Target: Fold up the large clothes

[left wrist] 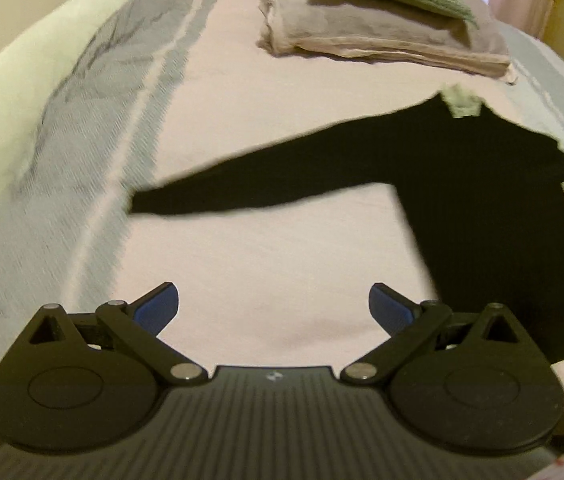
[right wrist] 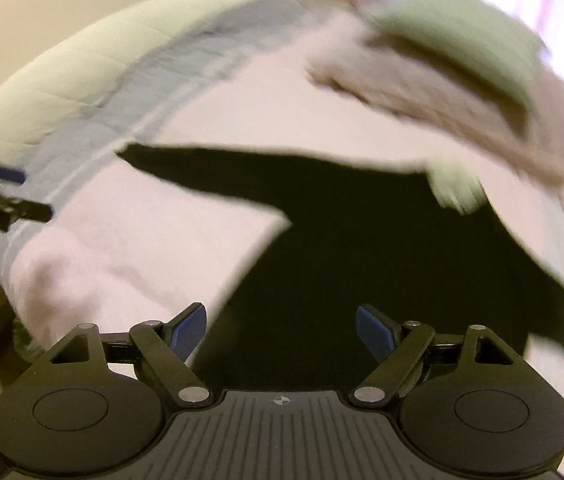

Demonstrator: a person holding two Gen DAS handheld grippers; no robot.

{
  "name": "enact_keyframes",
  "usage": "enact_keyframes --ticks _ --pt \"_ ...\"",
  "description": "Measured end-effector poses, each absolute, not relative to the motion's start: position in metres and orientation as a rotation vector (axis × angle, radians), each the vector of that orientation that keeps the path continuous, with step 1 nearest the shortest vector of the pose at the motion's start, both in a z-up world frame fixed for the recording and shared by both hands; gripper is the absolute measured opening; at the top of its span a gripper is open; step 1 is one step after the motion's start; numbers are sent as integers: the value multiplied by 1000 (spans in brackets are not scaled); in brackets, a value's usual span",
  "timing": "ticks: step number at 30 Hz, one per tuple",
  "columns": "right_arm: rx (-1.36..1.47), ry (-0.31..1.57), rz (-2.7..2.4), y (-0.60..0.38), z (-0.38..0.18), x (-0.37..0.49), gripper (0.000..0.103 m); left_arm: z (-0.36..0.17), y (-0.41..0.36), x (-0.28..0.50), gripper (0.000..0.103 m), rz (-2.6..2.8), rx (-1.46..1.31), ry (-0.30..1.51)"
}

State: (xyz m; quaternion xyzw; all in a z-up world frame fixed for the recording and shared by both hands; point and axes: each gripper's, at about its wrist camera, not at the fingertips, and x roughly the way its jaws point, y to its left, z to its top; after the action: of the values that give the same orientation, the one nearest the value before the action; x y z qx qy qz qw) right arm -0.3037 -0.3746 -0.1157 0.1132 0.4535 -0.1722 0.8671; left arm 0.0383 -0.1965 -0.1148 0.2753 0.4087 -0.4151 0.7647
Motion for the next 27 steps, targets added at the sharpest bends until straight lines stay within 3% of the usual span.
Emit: enact_keyframes --ticks 4,7,12,23,25,27 --pt "121 924 -317 -331 -134 -198 79 -140 -180 130 100 -957 690 832" --pt "58 905 -263 -306 -158 -123 73 -161 -173 198 100 -976 768 786" --pt "-78 912 -150 -268 -219 4 44 -194 -169 274 100 -981 823 729" --pt "-329 952 2 -230 -356 173 35 -259 -166 364 100 -956 778 786" --pt "-380 963 -1 -226 -370 182 27 -264 -165 368 100 -963 765 799" --pt "-382 960 -21 -228 -375 186 10 -267 -166 371 100 -970 756 808"
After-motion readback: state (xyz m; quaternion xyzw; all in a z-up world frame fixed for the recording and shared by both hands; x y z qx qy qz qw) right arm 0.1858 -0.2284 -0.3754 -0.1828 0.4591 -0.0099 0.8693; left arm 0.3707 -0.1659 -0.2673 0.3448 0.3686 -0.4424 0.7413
